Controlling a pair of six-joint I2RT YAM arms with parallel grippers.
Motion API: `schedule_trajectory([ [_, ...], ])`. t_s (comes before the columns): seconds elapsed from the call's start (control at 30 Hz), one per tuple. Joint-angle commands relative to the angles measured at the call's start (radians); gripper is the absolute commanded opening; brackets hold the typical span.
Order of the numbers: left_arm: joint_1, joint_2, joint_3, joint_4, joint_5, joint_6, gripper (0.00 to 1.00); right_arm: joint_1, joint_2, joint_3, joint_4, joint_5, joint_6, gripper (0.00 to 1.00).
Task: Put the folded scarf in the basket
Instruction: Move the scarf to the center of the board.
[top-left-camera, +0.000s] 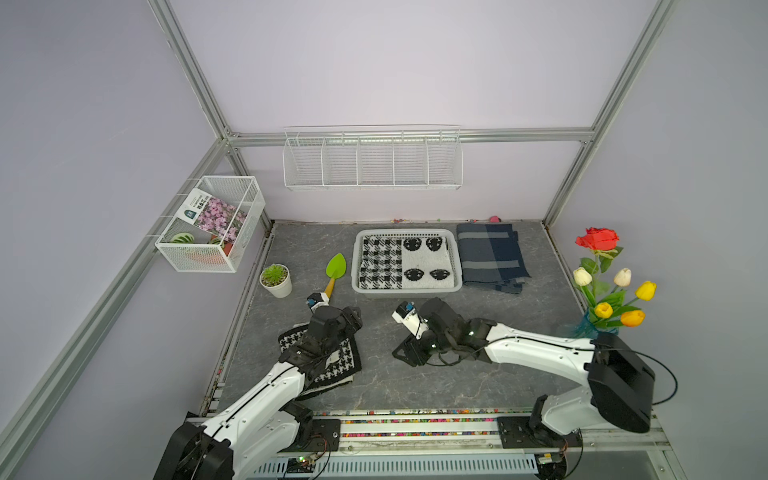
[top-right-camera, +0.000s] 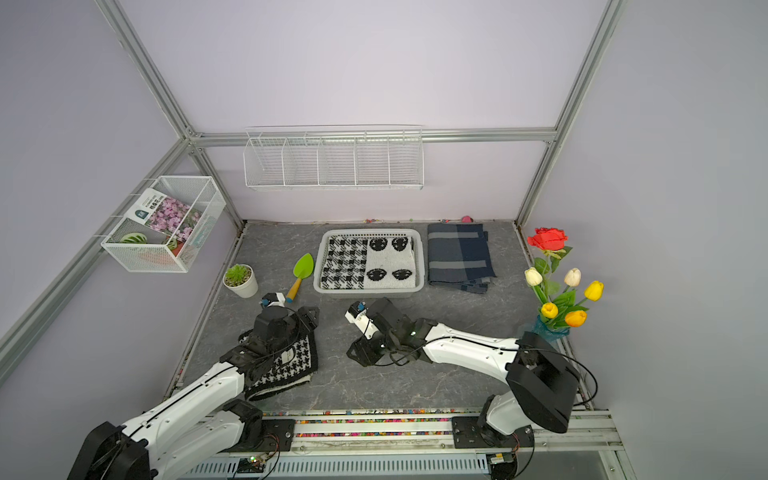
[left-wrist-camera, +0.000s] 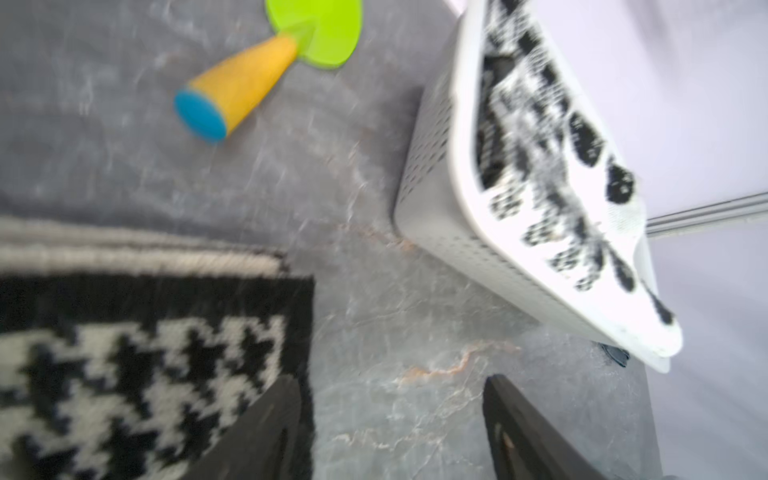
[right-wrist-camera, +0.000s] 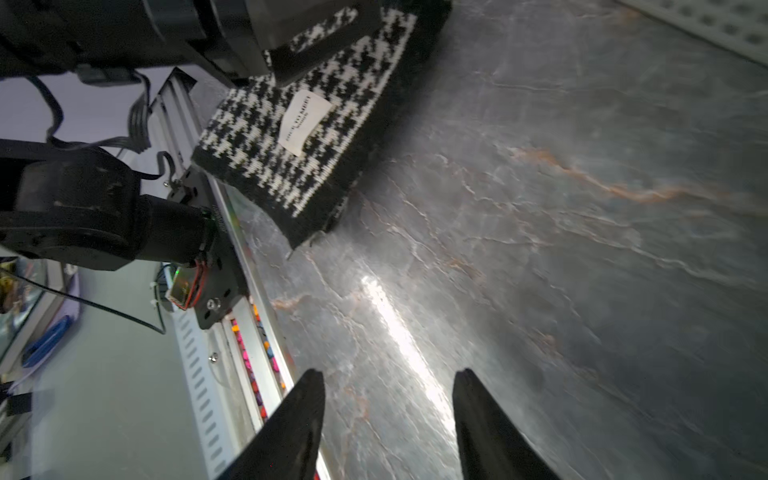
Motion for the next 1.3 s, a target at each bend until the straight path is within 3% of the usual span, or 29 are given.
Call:
schedule_trajectory([
  [0.0,-0.001,0.002,0.042,-0.025,-0.039,0.148,0.74,0.04,0.092,0.067,0.113,-0.043,0.084,0.56],
  [0.3,0.011,0.005,0.055,-0.023,-0.17,0.246,0.73,0.105,0.349,0.176,0.3,-0.084,0.175,0.64],
  [0.93,0.013,-0.033,0.046,-0.076,-0.187,0.248,0.73,0.152,0.555,0.21,0.446,-0.089,0.248,0.66],
  [1.1,0.012,-0.012,0.053,-0.081,-0.175,0.25,0.73,0.156,0.594,0.204,0.518,-0.095,0.28,0.6],
  [1.27,0.013,-0.002,0.056,-0.08,-0.163,0.25,0.73,0.155,0.617,0.209,0.543,-0.073,0.291,0.35],
])
